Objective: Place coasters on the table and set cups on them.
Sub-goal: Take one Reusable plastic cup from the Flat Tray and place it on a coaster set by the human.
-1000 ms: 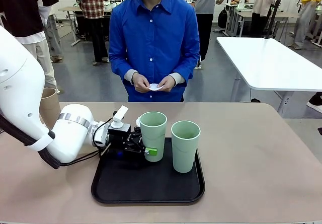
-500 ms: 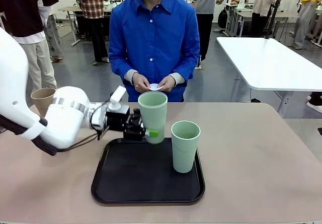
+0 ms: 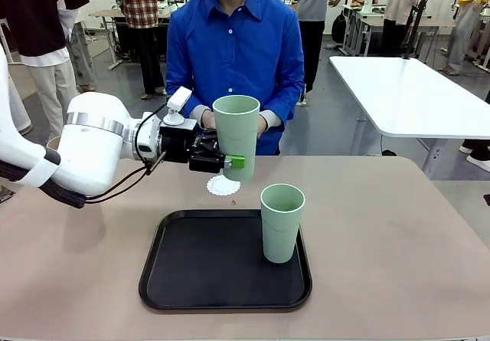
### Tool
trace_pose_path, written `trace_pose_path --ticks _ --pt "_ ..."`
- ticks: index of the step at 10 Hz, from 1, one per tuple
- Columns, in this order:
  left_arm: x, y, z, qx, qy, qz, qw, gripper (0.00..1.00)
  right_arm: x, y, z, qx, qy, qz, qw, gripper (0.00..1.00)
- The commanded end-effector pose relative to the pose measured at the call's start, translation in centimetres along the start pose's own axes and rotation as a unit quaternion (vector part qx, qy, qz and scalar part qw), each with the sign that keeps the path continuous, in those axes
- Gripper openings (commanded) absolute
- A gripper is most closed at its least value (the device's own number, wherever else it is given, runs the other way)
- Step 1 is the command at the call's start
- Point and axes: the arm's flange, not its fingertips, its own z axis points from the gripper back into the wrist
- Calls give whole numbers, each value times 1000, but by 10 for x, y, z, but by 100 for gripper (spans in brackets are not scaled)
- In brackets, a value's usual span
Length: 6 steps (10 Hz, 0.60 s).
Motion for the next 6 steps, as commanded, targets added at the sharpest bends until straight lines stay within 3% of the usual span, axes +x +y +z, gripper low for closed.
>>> trace_pose_path --ticks 1,3,4,6 --pt "0 1 -1 -1 -2 -1 1000 72 0 1 -1 11 -1 4 1000 100" --pt "0 1 -1 -1 -2 -1 1000 72 0 1 -1 11 -1 4 1000 100" --pt "-1 0 0 0 0 1 1000 83 0 1 -1 11 -1 4 1000 100" --pt "-11 82 8 10 -5 6 1000 83 0 1 -1 11 -1 4 1000 100"
